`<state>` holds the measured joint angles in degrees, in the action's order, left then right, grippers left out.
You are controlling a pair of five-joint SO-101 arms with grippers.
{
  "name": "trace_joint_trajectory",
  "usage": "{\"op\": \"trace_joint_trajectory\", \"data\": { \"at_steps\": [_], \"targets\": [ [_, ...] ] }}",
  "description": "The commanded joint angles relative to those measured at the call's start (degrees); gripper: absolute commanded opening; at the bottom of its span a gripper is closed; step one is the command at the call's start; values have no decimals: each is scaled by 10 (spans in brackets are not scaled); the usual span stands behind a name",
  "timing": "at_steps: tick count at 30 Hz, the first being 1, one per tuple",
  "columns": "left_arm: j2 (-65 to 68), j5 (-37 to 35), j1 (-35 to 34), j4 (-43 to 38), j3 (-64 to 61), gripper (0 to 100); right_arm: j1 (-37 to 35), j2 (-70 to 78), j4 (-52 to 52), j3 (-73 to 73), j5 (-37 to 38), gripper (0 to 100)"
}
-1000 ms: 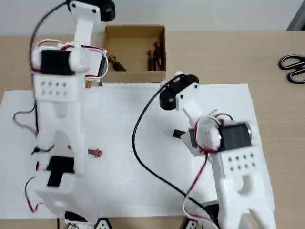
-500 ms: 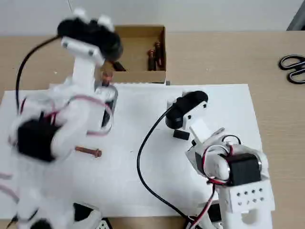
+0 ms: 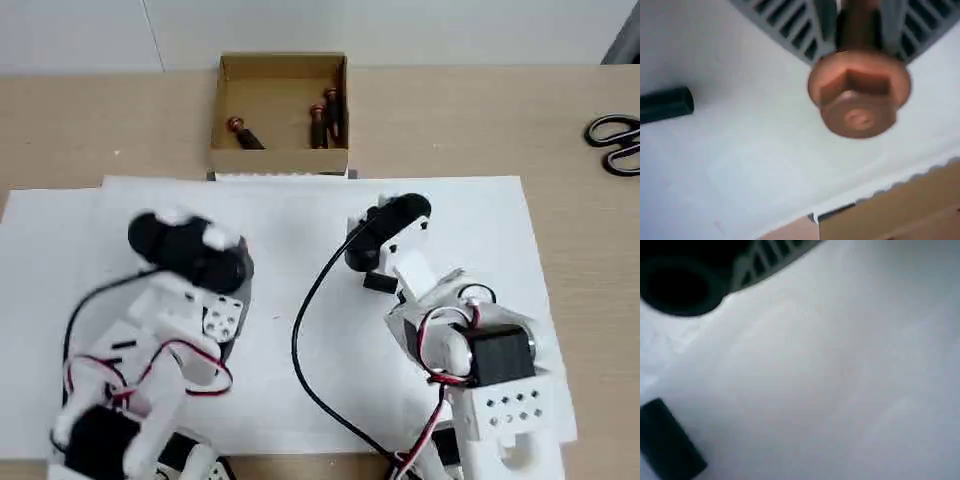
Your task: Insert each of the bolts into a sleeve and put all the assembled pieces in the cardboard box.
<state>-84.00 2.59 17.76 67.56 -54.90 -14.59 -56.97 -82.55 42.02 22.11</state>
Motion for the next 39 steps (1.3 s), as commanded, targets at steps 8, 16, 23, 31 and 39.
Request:
{"op": "trace_joint_trajectory", "data": {
  "at_steps": [8, 16, 23, 31, 39],
  "targets": [
    [-207, 97, -22, -69, -190, 6, -3, -10, 153, 77, -6, 3],
    [-201, -129, -49, -132, -244, 6, -22, -10, 235, 138, -155, 2],
    [-201, -256, -46, -279, -322, 6, -116, -10, 348, 203, -168, 2],
    [-201, -327, -49, -403, -369, 6, -196, -10, 463, 253, -168, 2],
    [-200, -418, -69, -442, -371, 6, -242, -10, 537, 300, -167, 2]
  ]
}}
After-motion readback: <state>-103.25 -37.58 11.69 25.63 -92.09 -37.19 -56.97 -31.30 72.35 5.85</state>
